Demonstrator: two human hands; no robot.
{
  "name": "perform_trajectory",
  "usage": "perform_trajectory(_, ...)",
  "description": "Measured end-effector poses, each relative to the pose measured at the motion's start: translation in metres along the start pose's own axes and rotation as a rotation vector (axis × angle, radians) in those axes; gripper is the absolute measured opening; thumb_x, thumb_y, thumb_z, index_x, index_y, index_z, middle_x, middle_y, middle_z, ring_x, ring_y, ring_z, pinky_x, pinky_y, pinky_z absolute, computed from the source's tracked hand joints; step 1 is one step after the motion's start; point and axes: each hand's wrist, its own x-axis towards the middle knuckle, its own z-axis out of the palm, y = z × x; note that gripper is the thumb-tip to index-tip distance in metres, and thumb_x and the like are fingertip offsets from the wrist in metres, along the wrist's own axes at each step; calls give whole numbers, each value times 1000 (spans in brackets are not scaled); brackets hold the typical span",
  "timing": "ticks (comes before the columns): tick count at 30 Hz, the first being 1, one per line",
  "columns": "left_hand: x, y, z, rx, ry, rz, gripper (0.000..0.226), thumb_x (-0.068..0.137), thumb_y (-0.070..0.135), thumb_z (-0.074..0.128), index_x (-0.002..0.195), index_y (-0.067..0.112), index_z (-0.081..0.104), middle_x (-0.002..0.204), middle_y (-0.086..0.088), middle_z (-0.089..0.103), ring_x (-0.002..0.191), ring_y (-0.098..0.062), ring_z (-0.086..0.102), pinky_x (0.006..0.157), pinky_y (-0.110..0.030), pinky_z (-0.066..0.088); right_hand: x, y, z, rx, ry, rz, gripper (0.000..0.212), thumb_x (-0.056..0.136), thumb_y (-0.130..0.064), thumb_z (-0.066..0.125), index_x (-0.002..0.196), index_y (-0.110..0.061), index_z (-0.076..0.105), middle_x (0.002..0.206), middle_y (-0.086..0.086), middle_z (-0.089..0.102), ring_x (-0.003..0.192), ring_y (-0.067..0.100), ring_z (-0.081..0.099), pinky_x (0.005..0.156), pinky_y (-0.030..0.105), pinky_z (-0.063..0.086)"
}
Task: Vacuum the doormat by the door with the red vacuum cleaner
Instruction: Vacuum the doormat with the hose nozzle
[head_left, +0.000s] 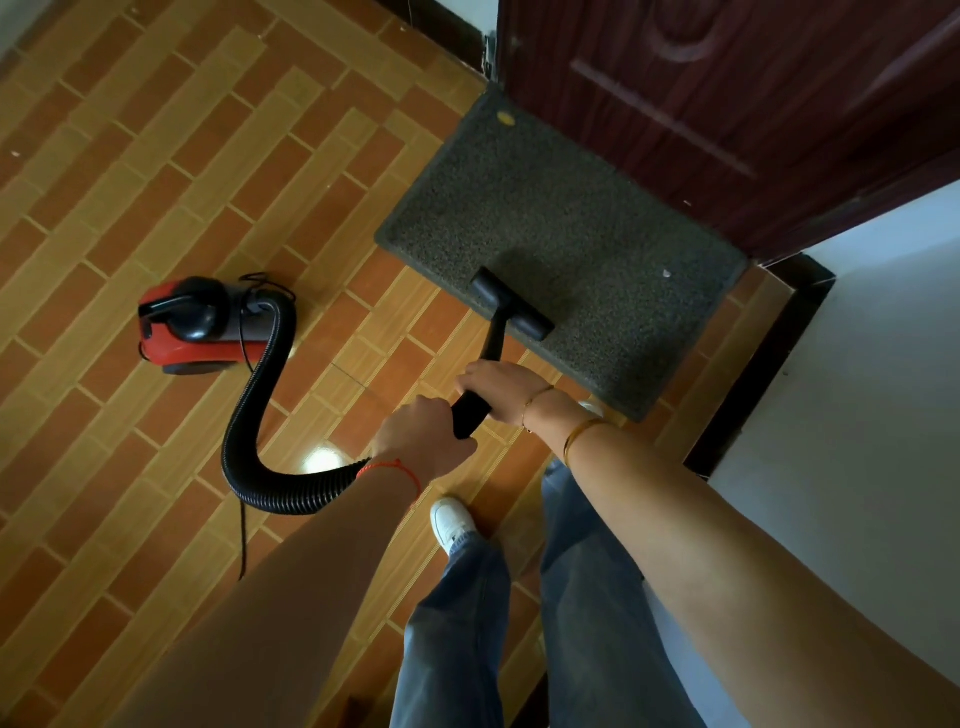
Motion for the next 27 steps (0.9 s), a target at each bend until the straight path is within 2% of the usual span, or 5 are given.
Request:
perform_trajectory(4,21,23,-8,9,-5,11,23,83,39,57,83,15,58,66,3,53,51,-13,51,41,-22,37,7,34,-6,-6,-25,-14,24,87,0,58,108,-12,55,115,6,54,102,22,59,75,28,44)
perform_trajectory(10,50,53,-16,-56,-28,-26,22,81,38,58,83,16,56,67,3,53,54,-13,53,43,-23,39,17,77,-15,-33,-37,-49,28,87,0,57,110,-15,56,119,3,53,110,20,55,88,38,52)
perform_trajectory(13,70,70,-28,-83,-33,-34,20,81,36,58,82,16,57,66,3,54,53,-13,53,42,-23,38,25,104,-24,-35,-24,-50,28,84,4,58,104,-16,55,116,2,53,111,19,54,88,41,53)
perform_trajectory(22,146,143,-75,-186,-16,-67,22,79,35,59,86,15,58,72,2,57,58,-15,56,45,-24,40,40,207,-88,-73,-1,-60,30,86,3,58,110,-15,56,121,3,53,119,19,50,92,34,49)
perform_trajectory(27,189,186,-107,-246,-31,-54,19,78,32,58,84,14,60,72,0,60,61,-18,61,47,-24,43,47,262,-129,-105,-23,-58,25,87,0,58,108,-14,57,119,5,54,118,20,50,95,37,48)
